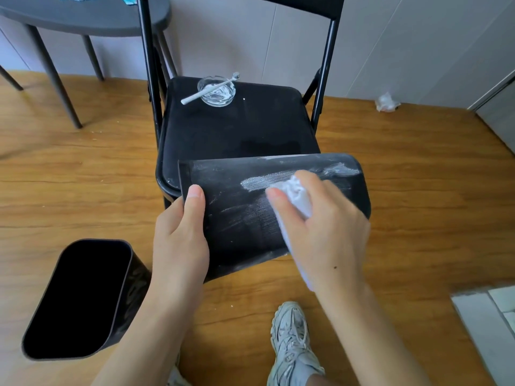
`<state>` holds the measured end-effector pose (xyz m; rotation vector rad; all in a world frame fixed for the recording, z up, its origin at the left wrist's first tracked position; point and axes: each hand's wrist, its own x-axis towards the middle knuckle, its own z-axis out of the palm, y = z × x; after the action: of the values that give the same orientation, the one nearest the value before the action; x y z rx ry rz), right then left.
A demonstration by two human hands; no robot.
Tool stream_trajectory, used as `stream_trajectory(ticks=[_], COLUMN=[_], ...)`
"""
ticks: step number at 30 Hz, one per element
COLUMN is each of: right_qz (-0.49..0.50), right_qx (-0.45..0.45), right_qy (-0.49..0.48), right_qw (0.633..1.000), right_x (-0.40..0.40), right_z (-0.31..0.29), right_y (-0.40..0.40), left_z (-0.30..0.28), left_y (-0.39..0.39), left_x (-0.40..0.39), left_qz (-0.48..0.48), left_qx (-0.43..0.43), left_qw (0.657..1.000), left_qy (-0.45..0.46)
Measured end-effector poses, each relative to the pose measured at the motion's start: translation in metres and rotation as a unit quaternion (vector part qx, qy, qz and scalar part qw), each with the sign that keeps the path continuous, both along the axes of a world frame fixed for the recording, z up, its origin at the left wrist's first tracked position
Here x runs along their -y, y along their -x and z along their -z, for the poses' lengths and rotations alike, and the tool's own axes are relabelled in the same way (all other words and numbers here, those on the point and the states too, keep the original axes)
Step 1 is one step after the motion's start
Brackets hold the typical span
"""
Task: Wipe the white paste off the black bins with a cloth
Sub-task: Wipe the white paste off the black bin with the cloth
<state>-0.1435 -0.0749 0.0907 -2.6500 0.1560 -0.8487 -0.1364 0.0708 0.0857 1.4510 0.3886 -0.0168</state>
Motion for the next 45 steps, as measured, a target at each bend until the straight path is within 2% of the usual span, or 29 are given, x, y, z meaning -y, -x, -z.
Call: stream_trajectory(ticks=[5,16,22,28,29,33,37,40,43,45], right_qz=[0.101,0.134,0.1,-0.1,-0.085,0.107,0.144,0.098,-0.064,-0.074], right_qx=[-0.01,-0.017,-0.01,0.044,0.051,0.039,0.036,0.035,0.05,0.053], right_qy=[-0.047,-0.066,-0.098,0.011,0.015,-0.043,-0.069,-0.035,0.025,0.035], right_qw=[0.994,0.989,0.99,0.994,0.995,0.993,0.987,0.994,0.996,0.995], right_x=[0.042,0.046,0.02,-0.047,-0.04,0.03,0.055,0.011,-0.039,-0.038], right_z=[-0.003,-0.003,-0.005,0.009,0.011,0.008,0.005,0.002,0.01,0.007], right_y=[-0.004,-0.009,-0.011,0.0,-0.001,-0.011,-0.011,-0.012,-0.004,-0.008], left_z=[-0.003,0.001,-0.001,-0.001,0.001,0.006,0.006,0.004,0.006,0.008], left_y=[0.0,0.0,0.0,0.003,0.003,0.002,0.0,0.001,0.003,0.003], left_x=[0.002,0.0,0.004,0.001,0.0,0.0,0.003,0.004,0.002,0.0], left_qz=[-0.009,-0.004,-0.007,-0.01,-0.011,-0.017,-0.007,-0.011,-0.023,-0.026], left_qx=[0.009,0.002,0.007,0.021,0.023,0.041,0.059,0.066,0.065,0.07], left_qw=[1.0,1.0,1.0,1.0,1.0,0.999,0.998,0.997,0.996,0.996], left_qy=[-0.013,-0.009,-0.013,-0.009,-0.012,-0.026,-0.036,-0.049,-0.054,-0.054])
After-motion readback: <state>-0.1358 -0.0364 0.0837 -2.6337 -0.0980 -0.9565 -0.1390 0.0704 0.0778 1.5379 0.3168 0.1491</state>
